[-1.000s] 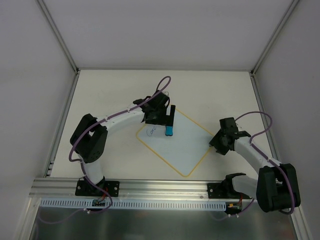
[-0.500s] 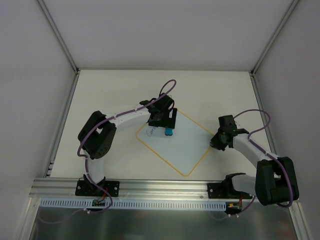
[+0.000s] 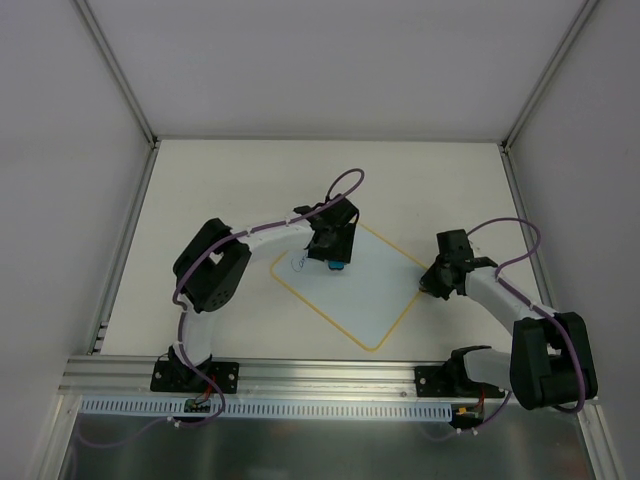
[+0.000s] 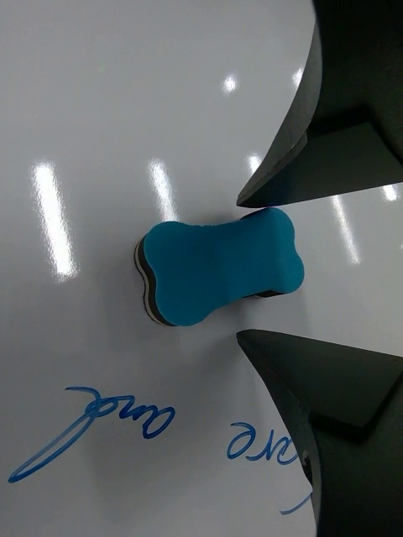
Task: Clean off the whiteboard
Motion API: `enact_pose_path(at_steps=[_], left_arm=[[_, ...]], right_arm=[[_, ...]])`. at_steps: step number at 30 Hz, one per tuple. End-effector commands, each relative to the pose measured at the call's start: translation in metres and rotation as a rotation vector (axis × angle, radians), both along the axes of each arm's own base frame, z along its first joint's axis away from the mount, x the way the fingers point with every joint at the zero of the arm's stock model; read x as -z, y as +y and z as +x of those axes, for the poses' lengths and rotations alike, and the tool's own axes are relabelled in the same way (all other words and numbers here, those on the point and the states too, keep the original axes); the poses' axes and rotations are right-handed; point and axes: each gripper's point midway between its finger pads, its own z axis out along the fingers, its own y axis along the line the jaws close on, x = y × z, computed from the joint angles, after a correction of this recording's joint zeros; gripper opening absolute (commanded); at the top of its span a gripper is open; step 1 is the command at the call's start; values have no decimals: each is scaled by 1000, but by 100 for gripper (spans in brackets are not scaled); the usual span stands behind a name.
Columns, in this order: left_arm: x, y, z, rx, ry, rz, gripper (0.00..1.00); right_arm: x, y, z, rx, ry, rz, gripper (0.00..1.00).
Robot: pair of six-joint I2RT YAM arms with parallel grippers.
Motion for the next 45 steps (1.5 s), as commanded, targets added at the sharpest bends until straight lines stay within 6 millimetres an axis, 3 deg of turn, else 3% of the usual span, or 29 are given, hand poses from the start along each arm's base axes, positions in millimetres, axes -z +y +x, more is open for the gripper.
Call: enact_pose_path(at_steps=[1, 21, 31, 38, 45], left_arm=[[-6, -1, 12, -51, -42, 18, 60], [-6, -5, 21, -71, -64, 26, 51], [-1, 3, 23, -64, -73, 62, 18], [1, 33, 34, -91, -98, 139, 12], [0, 84, 64, -162, -94, 197, 9]], right_arm=[[13, -6, -15, 7, 69, -36, 3], [13, -5, -15, -6, 72, -35, 3], [13, -5, -15, -9, 75, -36, 3], [13, -5, -15, -8, 73, -37, 3], [13, -5, -16, -12, 74, -40, 2]])
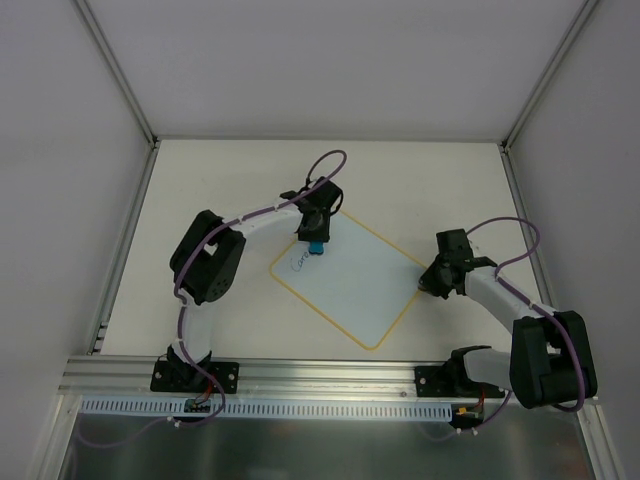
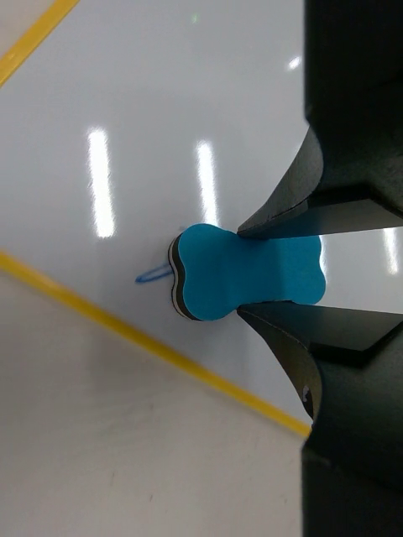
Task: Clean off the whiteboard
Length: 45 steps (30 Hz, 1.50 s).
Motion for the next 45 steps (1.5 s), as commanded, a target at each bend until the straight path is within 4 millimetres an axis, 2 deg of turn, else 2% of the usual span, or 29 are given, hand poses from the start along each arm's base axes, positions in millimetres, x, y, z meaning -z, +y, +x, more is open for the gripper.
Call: enact_pose_path(at_steps=[1, 5, 11, 14, 15, 19, 22, 24, 28, 29, 32, 35, 39, 42, 45], left_arm=[[0, 49, 19, -38, 1, 106, 9], [0, 51, 34, 5, -1, 114, 6], [3, 27, 38, 87, 27, 60, 4], [2, 5, 32, 160, 23, 51, 2], [2, -8, 24, 198, 25, 43, 2], [9, -36, 6, 252, 74, -13, 2], [23, -42, -6, 254, 132, -40, 0], [28, -36, -9, 237, 146, -21, 0], [22, -4, 3, 110, 148, -12, 0], [22, 12, 10, 67, 160, -22, 0], [16, 41, 23, 3, 160, -15, 0], [14, 58, 24, -8, 162, 36, 0], [17, 54, 19, 25, 185, 27, 0], [18, 40, 14, 77, 190, 25, 0], [19, 18, 5, 138, 196, 8, 0]], right_arm=[[13, -7, -18, -8, 81, -46, 2], [13, -8, -17, -8, 81, -51, 3], [13, -7, -17, -9, 80, -51, 3], [13, -8, -17, -8, 81, -51, 2], [13, -8, -17, -8, 80, -51, 2], [13, -8, -17, -7, 80, -52, 3], [13, -8, -17, -9, 81, -52, 3], [13, -8, -17, -8, 81, -53, 3], [13, -8, -17, -8, 81, -54, 3], [13, -8, -17, -9, 81, -55, 3], [13, -8, -17, -8, 81, -54, 3], [13, -9, -17, -7, 82, -58, 3], [13, -10, -16, -4, 79, -63, 3], [13, -9, -16, -5, 79, -61, 3], [13, -10, -16, -4, 78, -63, 3]])
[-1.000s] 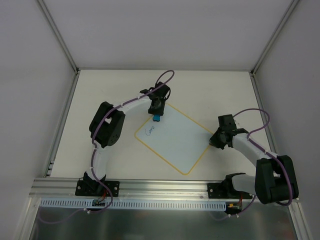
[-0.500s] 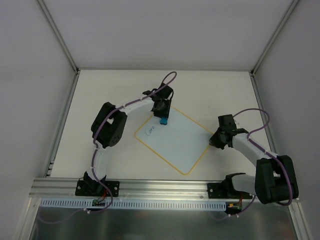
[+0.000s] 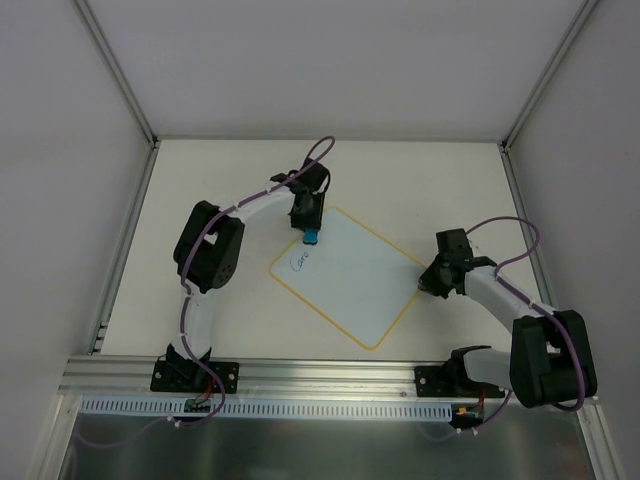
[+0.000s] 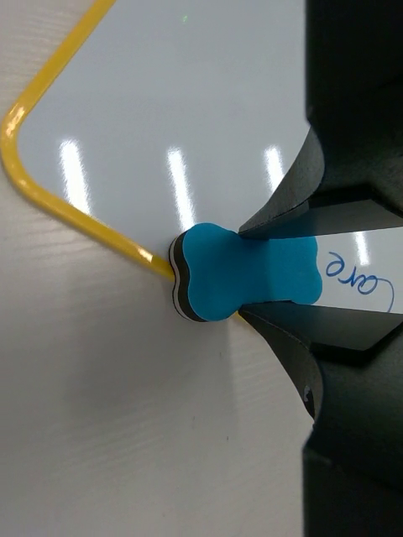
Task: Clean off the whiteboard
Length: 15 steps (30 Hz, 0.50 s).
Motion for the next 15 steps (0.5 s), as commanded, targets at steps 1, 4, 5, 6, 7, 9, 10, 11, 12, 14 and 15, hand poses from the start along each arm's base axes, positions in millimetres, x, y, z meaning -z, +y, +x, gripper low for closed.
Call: enact_pose_path(at_steps=[1, 4, 5, 6, 7, 9, 10, 11, 12, 14, 15], left_arm=[[20, -16, -40, 113, 117, 46, 0], [25, -33, -54, 156, 132, 45, 0], [28, -37, -67, 171, 160, 34, 0], [29, -37, -72, 166, 175, 29, 0], [32, -29, -83, 135, 201, 33, 0], [34, -14, -87, 89, 195, 74, 0], [35, -6, -90, 60, 198, 85, 0], [36, 7, -100, 37, 212, 97, 0], [36, 17, -100, 6, 215, 105, 0], [35, 39, -113, -45, 222, 128, 0], [33, 47, -115, -63, 216, 138, 0]], right_arm=[[13, -10, -17, -1, 80, -63, 3], [13, -11, -18, -1, 84, -62, 3], [13, -10, -17, -2, 81, -61, 3], [13, -10, -17, -2, 79, -61, 3], [13, -10, -17, -2, 80, -61, 3], [13, -10, -17, -2, 80, -61, 3], [13, -10, -17, -2, 80, -61, 3], [13, -10, -17, -1, 82, -63, 3], [13, -10, -17, -2, 80, -61, 3], [13, -10, -18, -3, 82, -62, 3], [13, -10, -18, -4, 83, -62, 3]])
